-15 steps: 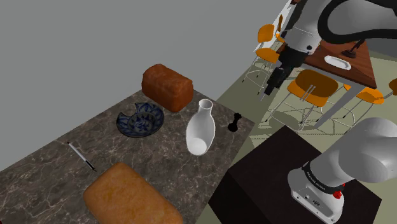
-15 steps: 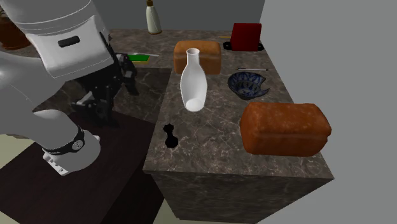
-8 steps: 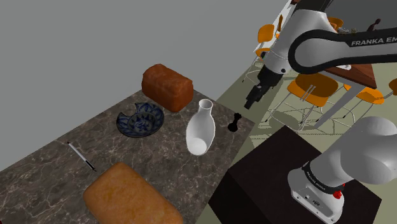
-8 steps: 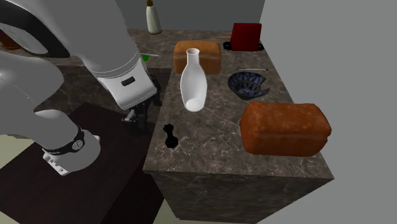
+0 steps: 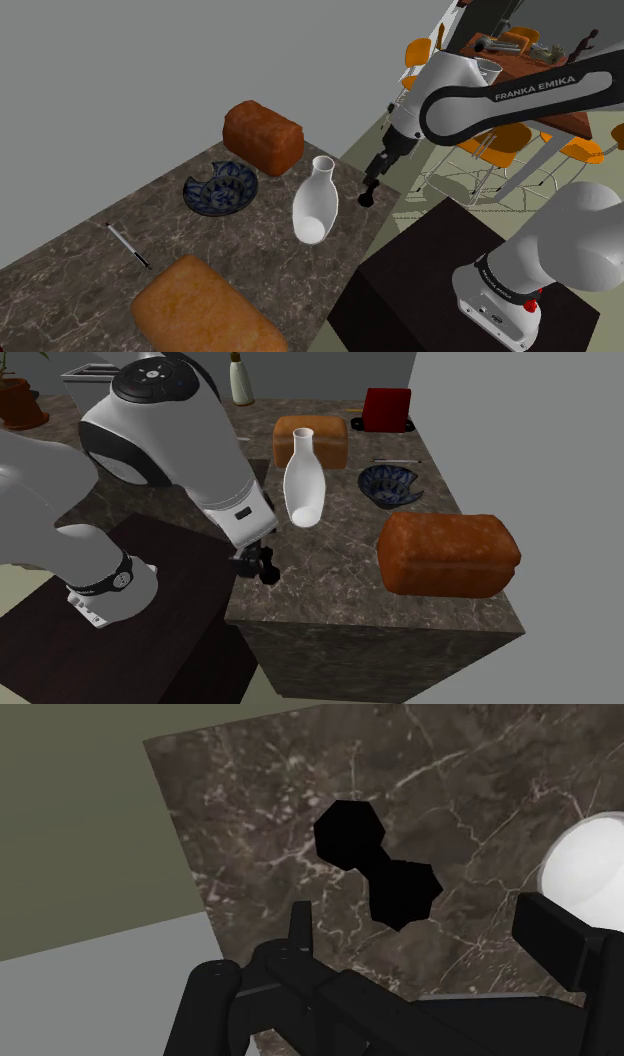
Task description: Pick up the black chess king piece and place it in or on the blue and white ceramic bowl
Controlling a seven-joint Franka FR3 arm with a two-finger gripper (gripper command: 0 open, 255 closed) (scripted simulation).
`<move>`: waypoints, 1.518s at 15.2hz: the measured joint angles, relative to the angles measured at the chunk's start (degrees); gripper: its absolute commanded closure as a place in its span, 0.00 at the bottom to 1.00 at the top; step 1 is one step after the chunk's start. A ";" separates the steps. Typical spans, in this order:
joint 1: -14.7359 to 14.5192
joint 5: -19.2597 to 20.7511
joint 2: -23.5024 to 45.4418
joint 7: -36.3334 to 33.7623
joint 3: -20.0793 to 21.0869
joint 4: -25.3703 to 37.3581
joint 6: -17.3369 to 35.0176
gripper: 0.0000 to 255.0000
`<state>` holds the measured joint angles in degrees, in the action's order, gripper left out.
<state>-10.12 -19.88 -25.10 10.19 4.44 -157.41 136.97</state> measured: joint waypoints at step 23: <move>-0.89 -1.26 2.75 0.27 0.55 -0.53 3.52 1.00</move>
<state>-11.02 -21.14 -22.35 10.46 4.99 -157.94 140.49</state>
